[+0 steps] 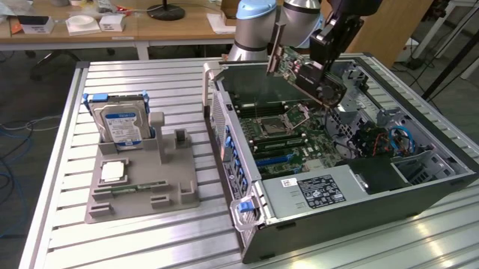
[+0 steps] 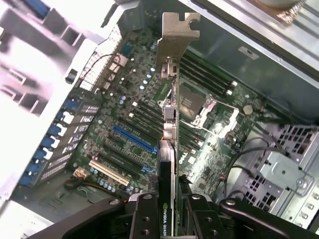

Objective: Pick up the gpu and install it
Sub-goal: 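Insert the gpu into the slot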

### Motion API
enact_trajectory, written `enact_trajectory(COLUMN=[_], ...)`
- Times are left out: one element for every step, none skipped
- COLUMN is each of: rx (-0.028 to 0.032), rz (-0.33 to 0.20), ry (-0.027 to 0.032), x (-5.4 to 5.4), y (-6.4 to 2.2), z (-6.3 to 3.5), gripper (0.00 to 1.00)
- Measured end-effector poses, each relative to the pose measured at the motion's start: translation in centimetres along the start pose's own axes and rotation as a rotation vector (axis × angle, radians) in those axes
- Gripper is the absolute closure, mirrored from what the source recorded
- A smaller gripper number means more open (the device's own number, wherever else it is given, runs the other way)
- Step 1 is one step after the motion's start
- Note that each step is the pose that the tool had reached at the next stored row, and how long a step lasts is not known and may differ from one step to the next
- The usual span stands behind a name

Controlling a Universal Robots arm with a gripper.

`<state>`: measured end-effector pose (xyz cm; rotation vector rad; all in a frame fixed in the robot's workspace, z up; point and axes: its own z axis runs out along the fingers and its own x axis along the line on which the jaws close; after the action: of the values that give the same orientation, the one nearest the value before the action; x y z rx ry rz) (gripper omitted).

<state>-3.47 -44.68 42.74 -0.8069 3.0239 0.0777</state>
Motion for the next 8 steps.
enact_trajectory(rx=[-0.0003, -0.0008, -0.0012, -0.0016, -0.0020, -0.0024, -0.0028, -0.0032], rz=[-0.017, -0.034, -0.051, -0.068, -0.086, -0.103, -0.119, -0.136], ry=[0.0008, 0.0015, 0.0023, 0.0031, 0.0038, 0.0046, 0.0053, 0.0061], x=[0.00, 0.00, 0.00, 0.00, 0.00, 0.00, 0.00, 0.00], y=[0.00, 0.00, 0.00, 0.00, 0.00, 0.00, 0.00, 0.00], z=[0.00, 0.01, 0.00, 0.01, 0.01, 0.01, 0.01, 0.01], gripper=[0.74, 0.74, 0.74, 0.74, 0.74, 0.74, 0.74, 0.74])
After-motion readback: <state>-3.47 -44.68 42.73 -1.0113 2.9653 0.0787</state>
